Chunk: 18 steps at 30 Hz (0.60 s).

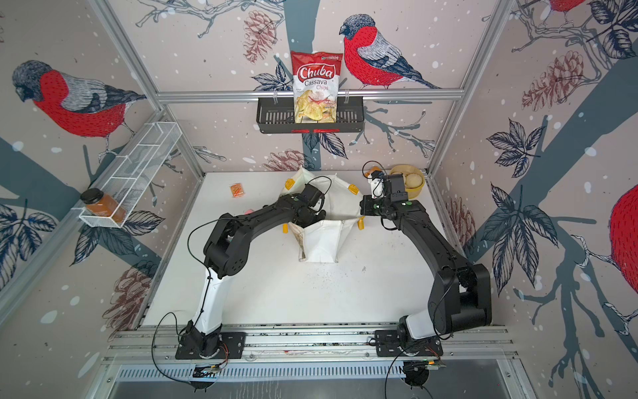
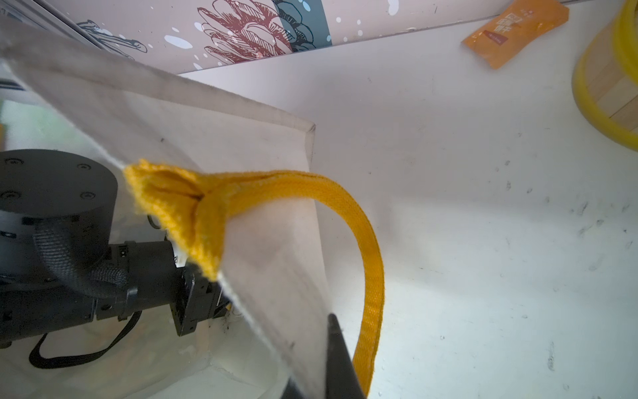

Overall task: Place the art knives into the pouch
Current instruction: Place the utility knife in the pouch.

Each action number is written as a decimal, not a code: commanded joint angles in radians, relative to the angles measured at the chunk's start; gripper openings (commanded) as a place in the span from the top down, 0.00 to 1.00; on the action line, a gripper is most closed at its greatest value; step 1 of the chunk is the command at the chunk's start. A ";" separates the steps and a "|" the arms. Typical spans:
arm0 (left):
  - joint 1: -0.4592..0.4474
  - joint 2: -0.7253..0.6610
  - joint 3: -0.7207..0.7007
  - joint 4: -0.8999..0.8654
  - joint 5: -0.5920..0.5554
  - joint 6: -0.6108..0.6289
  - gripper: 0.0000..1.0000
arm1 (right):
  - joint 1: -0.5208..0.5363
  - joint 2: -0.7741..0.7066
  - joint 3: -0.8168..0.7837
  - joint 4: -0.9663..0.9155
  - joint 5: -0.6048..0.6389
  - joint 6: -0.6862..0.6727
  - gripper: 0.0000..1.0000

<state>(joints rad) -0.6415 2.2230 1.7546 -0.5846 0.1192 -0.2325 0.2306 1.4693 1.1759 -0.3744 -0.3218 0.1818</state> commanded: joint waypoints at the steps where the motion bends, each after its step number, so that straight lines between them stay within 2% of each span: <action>1: 0.013 -0.010 0.005 -0.107 -0.086 0.009 0.55 | 0.003 0.001 0.009 0.072 0.037 -0.016 1.00; 8: -0.001 -0.066 0.043 -0.075 -0.078 0.009 0.45 | 0.031 0.019 0.021 0.077 0.031 -0.020 1.00; 18: -0.017 -0.213 0.058 0.069 0.001 -0.007 0.43 | 0.061 0.033 0.030 0.075 0.037 -0.027 1.00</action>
<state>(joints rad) -0.6598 2.0529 1.8084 -0.5941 0.0860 -0.2337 0.2871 1.5024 1.1965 -0.3408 -0.2981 0.1780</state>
